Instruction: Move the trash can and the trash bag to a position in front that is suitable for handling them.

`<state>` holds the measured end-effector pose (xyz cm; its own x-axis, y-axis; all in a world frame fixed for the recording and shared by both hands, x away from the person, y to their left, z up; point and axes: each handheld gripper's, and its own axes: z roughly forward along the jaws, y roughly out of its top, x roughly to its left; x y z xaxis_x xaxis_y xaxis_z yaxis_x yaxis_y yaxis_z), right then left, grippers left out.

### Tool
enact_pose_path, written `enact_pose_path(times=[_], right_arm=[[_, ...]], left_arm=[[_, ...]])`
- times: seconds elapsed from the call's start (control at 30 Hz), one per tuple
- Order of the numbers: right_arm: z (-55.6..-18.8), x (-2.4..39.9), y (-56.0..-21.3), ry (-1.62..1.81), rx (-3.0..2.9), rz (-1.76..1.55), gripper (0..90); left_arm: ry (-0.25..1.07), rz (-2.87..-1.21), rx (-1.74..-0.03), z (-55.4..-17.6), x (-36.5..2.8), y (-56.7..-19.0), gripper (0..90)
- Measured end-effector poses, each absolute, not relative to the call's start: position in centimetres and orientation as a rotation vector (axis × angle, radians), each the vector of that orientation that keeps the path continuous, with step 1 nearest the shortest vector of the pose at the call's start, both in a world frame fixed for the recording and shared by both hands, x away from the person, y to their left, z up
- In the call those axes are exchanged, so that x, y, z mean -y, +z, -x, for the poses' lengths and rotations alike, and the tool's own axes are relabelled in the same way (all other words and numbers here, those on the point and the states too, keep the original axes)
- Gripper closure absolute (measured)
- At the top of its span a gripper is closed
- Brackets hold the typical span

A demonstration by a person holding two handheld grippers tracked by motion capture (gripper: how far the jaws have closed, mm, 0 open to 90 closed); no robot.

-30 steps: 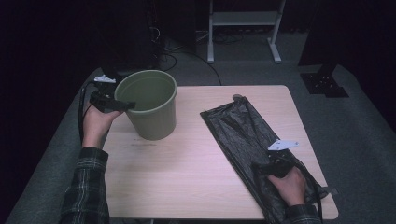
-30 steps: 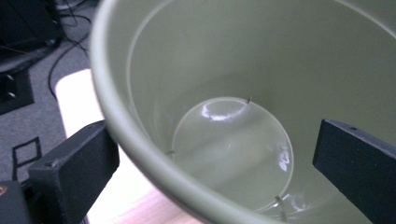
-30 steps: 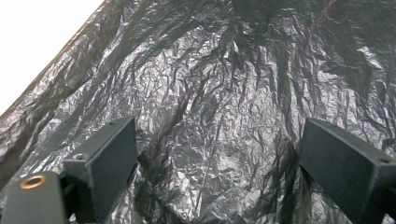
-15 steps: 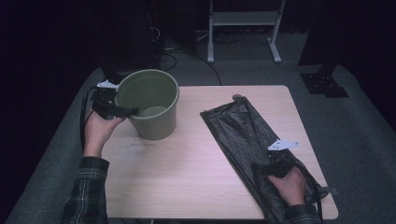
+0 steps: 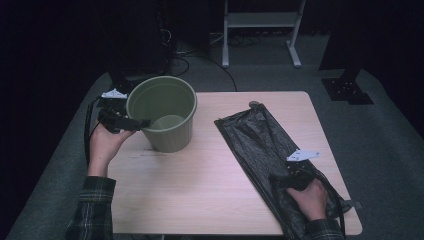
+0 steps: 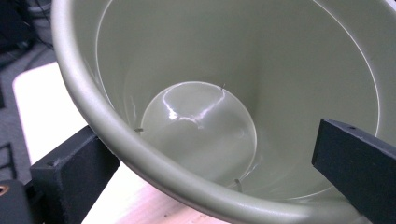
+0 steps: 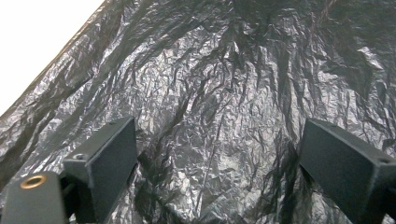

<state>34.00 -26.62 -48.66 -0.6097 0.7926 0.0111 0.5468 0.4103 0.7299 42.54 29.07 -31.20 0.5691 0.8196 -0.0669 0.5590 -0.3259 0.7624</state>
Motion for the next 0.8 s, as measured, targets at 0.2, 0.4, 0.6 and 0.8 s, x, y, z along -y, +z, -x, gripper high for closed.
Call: enact_pose_path(times=[0.2,0.4,0.6,0.8], right_arm=[[-34.0,26.6,-48.7,1.02,-2.335,-1.156,10.5],[-34.0,26.6,-48.7,1.02,-2.335,-1.157,10.5],[-34.0,26.6,-48.7,1.019,-2.336,-1.156,10.5],[-34.0,26.6,-48.7,1.02,-2.336,-1.156,10.5]], left_arm=[[0.402,-2.043,-1.075,-42.4,-28.7,-31.7,0.0],[0.382,-2.048,-1.034,-41.5,-27.9,-31.8,0.0],[0.379,-2.069,-0.998,-40.5,-27.0,-31.9,0.0],[0.361,-2.094,-0.96,-39.0,-25.6,-32.2,0.0]])
